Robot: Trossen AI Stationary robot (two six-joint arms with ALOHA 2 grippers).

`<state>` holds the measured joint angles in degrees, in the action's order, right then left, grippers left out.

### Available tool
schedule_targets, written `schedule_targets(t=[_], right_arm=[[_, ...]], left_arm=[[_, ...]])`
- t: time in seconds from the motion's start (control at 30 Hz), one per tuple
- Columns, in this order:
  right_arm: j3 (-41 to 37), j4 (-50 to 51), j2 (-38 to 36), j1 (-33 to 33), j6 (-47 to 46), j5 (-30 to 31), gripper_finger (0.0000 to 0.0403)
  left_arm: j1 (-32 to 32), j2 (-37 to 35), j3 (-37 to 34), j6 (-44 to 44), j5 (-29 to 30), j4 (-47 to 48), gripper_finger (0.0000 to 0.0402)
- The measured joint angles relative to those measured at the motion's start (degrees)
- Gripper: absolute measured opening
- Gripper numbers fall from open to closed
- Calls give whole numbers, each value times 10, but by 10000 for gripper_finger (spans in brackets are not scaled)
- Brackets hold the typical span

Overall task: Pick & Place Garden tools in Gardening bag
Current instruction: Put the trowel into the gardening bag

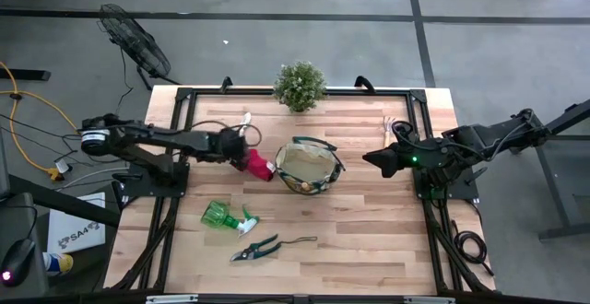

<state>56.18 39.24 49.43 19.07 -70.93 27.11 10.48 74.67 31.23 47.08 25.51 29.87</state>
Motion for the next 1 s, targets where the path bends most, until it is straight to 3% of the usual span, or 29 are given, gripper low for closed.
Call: schedule_targets(t=[0.23,0.4,0.73,1.0], right_arm=[[0,1,0,0,4,0,129],[0,3,0,0,6,2,129],[0,5,0,0,9,15,129],[0,5,0,0,22,15,129]], left_arm=[[-69,-82,-114,38,95,-149,236],[-101,-91,-168,38,125,-208,236],[-109,-89,-199,-13,106,-220,236],[-112,-87,-202,-65,172,-269,236]])
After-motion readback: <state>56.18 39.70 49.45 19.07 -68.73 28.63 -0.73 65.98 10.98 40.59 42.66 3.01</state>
